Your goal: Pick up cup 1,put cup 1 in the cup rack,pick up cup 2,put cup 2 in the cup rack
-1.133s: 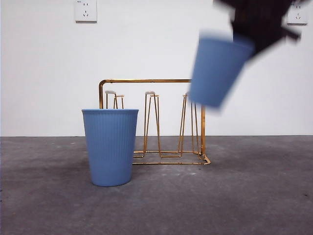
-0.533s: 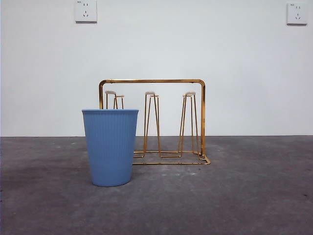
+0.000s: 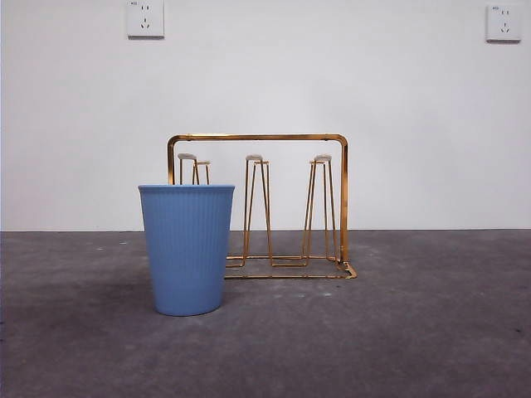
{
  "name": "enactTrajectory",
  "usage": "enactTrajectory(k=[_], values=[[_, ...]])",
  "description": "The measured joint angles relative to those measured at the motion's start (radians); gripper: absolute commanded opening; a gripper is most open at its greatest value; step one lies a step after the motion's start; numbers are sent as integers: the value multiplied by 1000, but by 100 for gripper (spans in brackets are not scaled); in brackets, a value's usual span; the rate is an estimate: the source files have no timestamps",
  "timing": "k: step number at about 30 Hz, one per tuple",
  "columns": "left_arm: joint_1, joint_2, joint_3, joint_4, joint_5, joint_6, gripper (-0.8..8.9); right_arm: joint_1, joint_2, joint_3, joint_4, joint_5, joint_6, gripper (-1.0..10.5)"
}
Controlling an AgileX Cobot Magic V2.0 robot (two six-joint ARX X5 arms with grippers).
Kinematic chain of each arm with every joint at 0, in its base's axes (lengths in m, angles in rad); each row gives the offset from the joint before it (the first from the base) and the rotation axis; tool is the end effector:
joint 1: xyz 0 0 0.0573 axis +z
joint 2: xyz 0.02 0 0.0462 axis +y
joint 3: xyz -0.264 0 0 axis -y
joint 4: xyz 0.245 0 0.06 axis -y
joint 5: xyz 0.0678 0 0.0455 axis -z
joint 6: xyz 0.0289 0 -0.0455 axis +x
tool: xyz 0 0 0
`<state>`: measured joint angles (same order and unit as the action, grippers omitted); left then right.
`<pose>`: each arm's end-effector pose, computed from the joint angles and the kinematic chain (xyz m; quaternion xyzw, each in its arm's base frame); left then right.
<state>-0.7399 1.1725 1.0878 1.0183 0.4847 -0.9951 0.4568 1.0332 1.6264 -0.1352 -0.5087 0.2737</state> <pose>0.1551 -0.1599 0.4609 -0.3991 -0.1473 -0.6641 0.6148 0.1175 0.0734 0.5581 0.1118 -0.1631 0.4788 0.8553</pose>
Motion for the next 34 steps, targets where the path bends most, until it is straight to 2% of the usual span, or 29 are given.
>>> enactTrajectory(k=[7, 23, 27, 32, 34], values=[[-57, 86, 0, 111, -109, 31, 722, 106, 62, -8, -6, 29, -6, -12], [-62, 106, 0, 143, -176, 71, 710, 278, 176, -7, -47, 166, -118, -12], [-62, 106, 0, 143, -179, 77, 523, 289, 179, -7, -44, 186, -136, -12], [-62, 106, 0, 144, -193, 79, 357, 290, 179, -7, -7, 192, -140, -12], [-62, 106, 0, 143, -209, 79, 259, 290, 179, -7, -3, 191, -140, -12]])
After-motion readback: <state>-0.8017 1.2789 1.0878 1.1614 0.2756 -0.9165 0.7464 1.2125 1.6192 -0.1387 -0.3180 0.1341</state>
